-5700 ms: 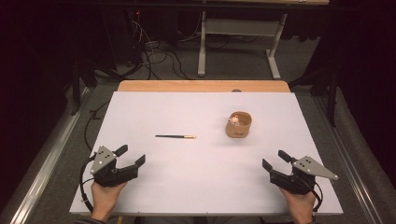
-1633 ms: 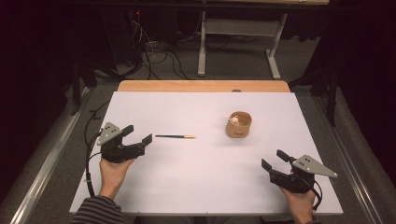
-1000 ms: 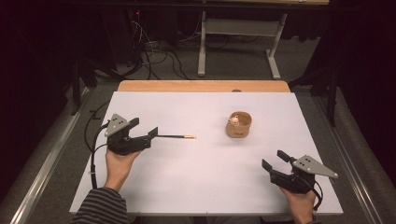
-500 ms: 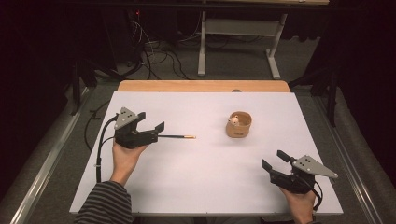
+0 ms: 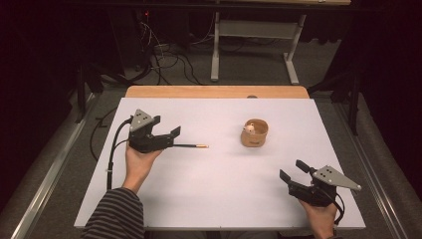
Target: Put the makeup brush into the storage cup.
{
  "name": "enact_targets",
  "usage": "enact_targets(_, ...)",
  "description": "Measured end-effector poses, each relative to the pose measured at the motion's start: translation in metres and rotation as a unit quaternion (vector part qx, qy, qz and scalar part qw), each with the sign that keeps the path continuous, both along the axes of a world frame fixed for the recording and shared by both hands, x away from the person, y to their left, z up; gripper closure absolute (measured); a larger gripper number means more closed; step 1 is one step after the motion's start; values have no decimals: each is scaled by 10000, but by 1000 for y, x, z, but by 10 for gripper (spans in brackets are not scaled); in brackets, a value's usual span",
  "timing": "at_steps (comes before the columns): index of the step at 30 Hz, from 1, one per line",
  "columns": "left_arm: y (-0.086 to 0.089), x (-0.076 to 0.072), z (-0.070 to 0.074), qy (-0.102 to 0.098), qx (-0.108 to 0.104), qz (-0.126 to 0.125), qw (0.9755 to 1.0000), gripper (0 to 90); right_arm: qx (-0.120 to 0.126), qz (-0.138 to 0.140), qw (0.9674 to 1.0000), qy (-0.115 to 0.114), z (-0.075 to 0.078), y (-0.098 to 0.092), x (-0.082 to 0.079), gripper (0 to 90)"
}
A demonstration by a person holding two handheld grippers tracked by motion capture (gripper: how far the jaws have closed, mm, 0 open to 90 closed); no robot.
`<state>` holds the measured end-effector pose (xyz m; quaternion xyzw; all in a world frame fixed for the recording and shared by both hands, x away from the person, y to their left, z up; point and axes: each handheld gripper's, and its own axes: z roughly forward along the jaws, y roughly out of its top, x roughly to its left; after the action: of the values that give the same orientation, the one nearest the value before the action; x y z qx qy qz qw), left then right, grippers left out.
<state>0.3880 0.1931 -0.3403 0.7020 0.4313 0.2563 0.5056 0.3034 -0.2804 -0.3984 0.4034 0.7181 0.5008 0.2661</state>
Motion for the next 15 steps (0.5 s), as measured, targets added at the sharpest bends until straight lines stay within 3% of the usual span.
enact_targets(4, -6, 6, -2, 39, -10, -8, 10000, 188, 5, -9, 10000, -6, 0, -1, 0, 323)
enact_targets(15, -19, 19, 1, 85, 240, -78, 9996, 185, -34, -2, 10000, 7, 0, 0, 0, 325)
